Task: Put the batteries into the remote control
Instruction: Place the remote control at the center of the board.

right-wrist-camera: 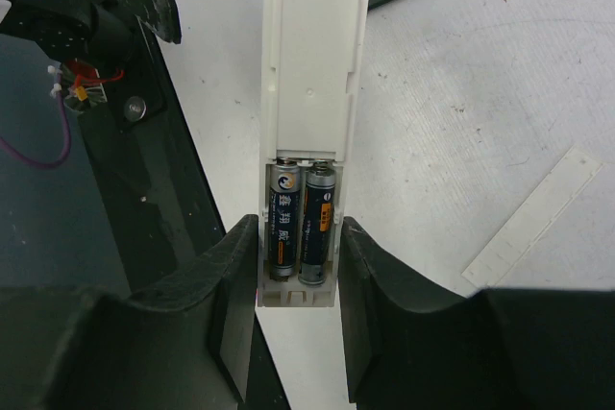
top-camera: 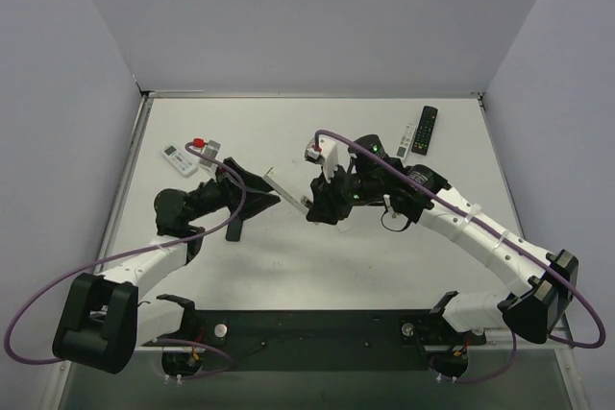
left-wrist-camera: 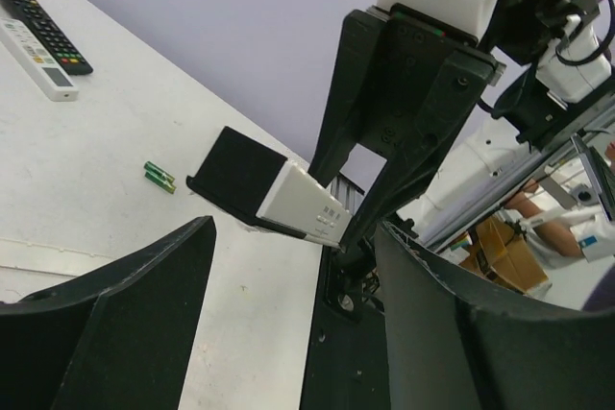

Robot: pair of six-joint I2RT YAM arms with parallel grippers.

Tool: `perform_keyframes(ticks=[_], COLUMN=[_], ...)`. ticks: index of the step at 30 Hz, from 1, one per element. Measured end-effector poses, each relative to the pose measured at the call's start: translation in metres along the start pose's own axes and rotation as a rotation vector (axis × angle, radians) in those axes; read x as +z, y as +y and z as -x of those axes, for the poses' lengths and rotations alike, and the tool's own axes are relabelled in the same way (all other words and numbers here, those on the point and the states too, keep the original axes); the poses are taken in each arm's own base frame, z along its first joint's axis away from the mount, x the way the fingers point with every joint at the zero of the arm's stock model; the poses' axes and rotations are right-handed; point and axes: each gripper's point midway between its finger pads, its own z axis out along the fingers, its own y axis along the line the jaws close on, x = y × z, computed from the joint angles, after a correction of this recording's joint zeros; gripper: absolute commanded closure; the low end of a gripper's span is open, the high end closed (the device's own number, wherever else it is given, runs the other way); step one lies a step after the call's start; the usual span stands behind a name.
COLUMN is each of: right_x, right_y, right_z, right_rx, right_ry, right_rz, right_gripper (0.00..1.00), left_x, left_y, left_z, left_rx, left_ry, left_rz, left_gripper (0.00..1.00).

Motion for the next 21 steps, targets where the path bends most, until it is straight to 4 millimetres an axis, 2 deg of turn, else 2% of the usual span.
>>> perform_keyframes(ticks=[1,8,14,21], right_x=[0.0,-0.005,-0.018,-0.025], right_y=[0.001,0.004,0.007,0.013], right_z=[0.0,-0.003,-0.006,-0.01], right_rx=[-0.006,-0.103,-0.207,-0.298], right_ry=[0.0,0.013,0.032,0.066], right_rz=[0.007,0.028,0.036,0.06], right_gripper=[1.0,1.0,1.0,1.0], left_x=[0.0,0.0,-0.005,-0.009], left_y=[-0.002,-0.019,-0.029,-0.034], left_z=[-0.002,-0.008,-0.016,-0.014], left_rx=[0.006,0.095,0.207,0.39], left_ry=[0.013,0.109,0.215,0.299], left_rz=[-0.012,-0.102,-0.161,-0.147], left_gripper=[0.28,0.36,0.36,0.36])
